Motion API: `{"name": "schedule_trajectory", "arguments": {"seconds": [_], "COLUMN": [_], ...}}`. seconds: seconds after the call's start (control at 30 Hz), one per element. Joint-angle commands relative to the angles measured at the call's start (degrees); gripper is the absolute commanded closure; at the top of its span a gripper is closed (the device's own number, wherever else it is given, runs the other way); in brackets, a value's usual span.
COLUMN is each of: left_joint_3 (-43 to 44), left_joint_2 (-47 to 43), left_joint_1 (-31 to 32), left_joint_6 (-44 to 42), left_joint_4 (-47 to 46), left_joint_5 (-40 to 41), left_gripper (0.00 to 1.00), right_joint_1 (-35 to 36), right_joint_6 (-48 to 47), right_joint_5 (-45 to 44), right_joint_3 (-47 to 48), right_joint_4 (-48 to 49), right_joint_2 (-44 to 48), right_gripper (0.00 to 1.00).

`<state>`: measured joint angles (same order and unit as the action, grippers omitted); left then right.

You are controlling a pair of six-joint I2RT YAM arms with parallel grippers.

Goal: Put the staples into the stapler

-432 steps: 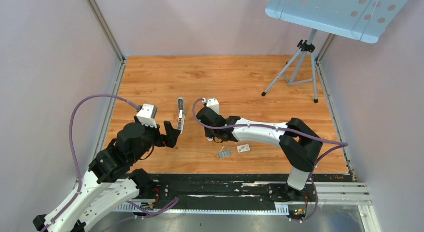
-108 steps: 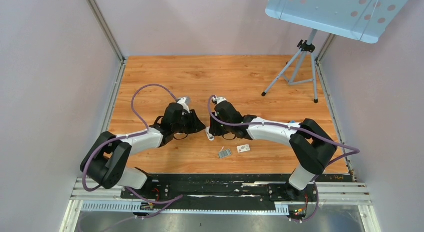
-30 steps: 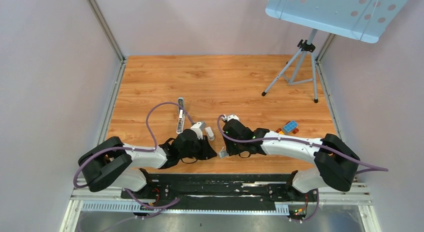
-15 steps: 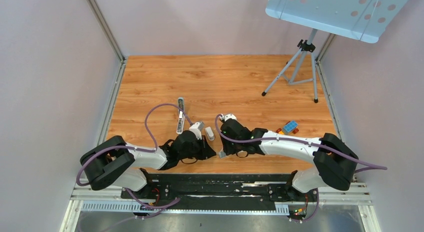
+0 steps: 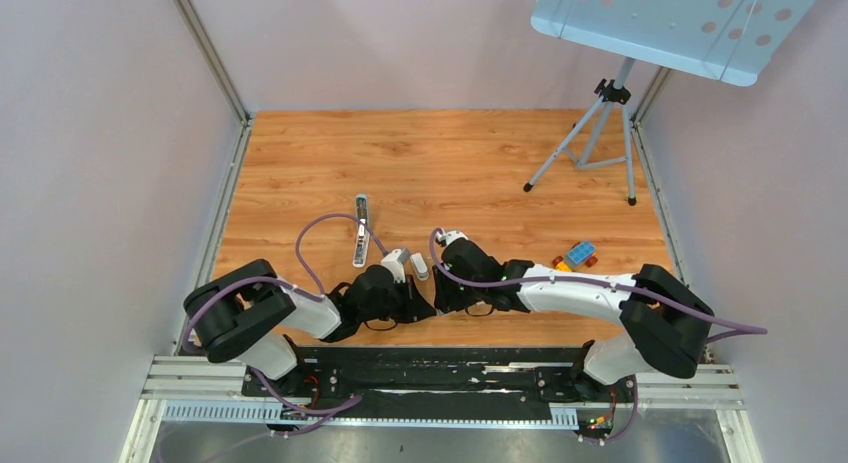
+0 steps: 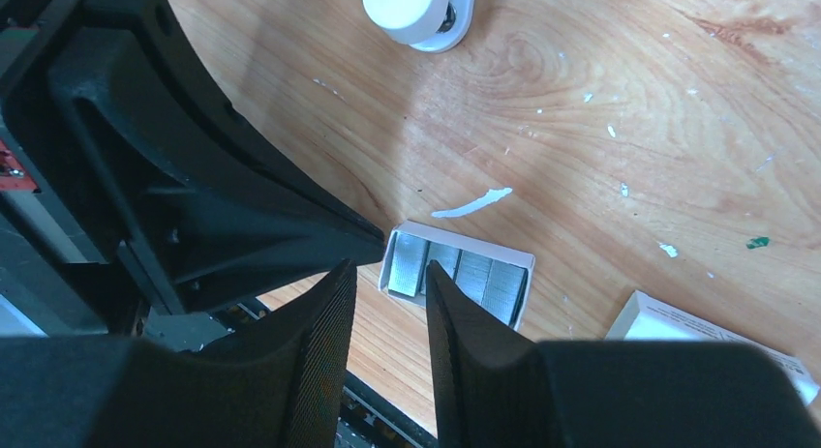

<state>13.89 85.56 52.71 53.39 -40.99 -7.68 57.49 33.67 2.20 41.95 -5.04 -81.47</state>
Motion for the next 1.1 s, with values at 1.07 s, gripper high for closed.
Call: {"name": "schedule_trajectory", "arguments": {"seconds": [1.07], "left_joint_3": [0.94], "left_joint_2": [5.50], "left_joint_1": [1.43], "left_joint_6": [1.46], "left_joint_4": [-8.80], "left_joint_5": [-0.72], "left_gripper": [1.00], "right_joint_1": [-0.84], "right_joint_6": [3.49], "right_joint_5": [5.25], "right_joint_3": [-5.83], "right_joint_4": [7.74], "right_joint_2": [2.55], "right_gripper": [0.63]}}
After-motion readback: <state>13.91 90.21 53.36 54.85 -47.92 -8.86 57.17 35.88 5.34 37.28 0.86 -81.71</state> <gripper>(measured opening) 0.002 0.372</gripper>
